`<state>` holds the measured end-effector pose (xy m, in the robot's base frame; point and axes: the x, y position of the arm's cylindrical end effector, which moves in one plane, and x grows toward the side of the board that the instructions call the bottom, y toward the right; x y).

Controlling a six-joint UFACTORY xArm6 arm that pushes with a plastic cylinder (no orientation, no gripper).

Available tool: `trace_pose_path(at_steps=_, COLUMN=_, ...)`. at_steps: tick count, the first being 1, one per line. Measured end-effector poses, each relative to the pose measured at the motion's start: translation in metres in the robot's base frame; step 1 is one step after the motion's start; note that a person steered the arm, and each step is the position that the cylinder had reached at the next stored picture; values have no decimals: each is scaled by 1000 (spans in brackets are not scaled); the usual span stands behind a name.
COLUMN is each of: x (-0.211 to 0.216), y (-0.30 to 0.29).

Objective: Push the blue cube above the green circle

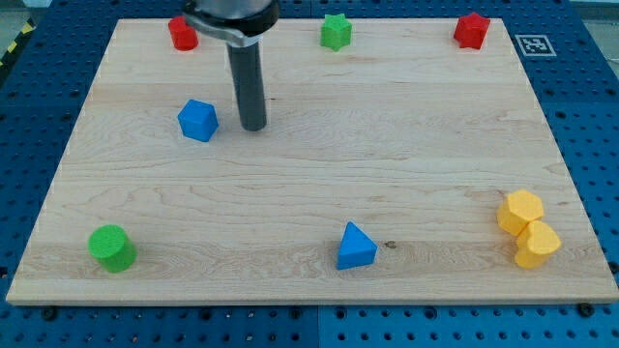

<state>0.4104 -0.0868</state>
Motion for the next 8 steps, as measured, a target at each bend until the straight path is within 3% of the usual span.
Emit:
trace_pose_path(at_steps=3, x=0, y=-103)
trace_pose_path(at_steps=4, x=4, y=-70)
trace_pose_path(at_steps=5, x=27, y=16)
trace_pose_path(at_steps=6, x=60, y=64)
trace_pose_path(at_steps=8, x=69, y=71)
